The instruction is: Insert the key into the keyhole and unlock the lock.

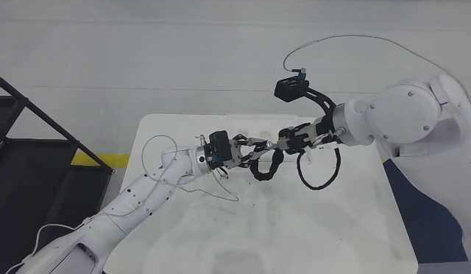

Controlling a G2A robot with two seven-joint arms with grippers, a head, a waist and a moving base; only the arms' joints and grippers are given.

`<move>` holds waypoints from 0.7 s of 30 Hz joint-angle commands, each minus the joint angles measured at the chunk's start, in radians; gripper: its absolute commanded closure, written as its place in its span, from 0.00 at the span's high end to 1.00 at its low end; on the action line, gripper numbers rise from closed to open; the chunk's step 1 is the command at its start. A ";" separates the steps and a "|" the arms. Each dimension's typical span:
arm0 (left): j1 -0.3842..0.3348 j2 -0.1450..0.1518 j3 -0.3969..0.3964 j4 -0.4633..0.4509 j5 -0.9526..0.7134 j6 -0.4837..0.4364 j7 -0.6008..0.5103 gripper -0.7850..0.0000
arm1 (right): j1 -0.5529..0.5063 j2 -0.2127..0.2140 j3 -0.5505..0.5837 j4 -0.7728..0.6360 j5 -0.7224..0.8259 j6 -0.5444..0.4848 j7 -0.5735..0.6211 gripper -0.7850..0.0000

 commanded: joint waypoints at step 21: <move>0.026 -0.025 -0.036 -0.010 0.039 -0.040 0.010 0.00 | 0.175 0.113 -0.228 -0.011 0.164 0.156 -0.156 0.00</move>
